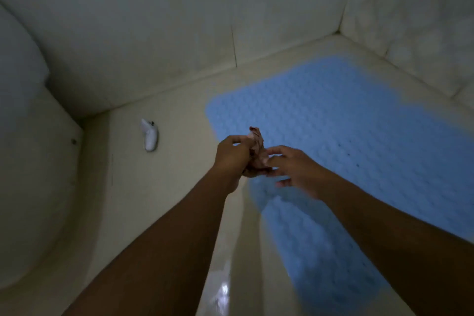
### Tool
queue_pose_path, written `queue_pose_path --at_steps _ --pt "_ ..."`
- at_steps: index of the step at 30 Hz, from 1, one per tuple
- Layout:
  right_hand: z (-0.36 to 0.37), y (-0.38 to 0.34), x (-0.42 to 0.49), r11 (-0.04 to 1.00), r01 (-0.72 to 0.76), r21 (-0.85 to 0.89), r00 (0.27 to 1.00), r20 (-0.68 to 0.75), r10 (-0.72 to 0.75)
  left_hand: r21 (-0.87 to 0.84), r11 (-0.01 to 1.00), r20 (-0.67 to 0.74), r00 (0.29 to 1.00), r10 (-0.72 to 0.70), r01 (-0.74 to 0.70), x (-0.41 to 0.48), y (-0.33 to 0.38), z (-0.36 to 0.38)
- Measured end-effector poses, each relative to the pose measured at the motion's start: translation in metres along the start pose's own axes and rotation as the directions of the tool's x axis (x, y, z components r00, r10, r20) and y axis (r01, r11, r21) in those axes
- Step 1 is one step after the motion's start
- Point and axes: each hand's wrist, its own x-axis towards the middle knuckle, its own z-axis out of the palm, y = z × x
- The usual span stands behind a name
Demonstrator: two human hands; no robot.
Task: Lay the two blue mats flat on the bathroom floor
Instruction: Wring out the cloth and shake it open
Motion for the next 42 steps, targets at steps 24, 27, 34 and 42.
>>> queue_pose_path --at_steps 24,27,34,42 --pt "-0.091 -0.175 -0.052 0.956 0.278 -0.089 0.958 0.102 -0.269 -0.070 0.967 0.062 0.967 0.248 -0.243 0.003 0.155 0.043" --pt "-0.095 -0.171 -0.052 0.940 0.318 -0.122 0.945 0.118 -0.304 -0.018 0.974 0.032 0.973 0.228 -0.227 0.001 0.172 0.048" --pt "-0.103 -0.168 -0.045 0.905 0.397 -0.152 0.900 -0.131 -0.417 0.066 0.981 0.221 0.962 0.161 -0.180 -0.003 0.176 0.051" --pt "-0.113 -0.168 -0.040 0.955 0.286 -0.080 0.843 -0.453 -0.291 0.035 0.990 0.222 0.967 0.128 -0.140 -0.007 0.165 0.059"
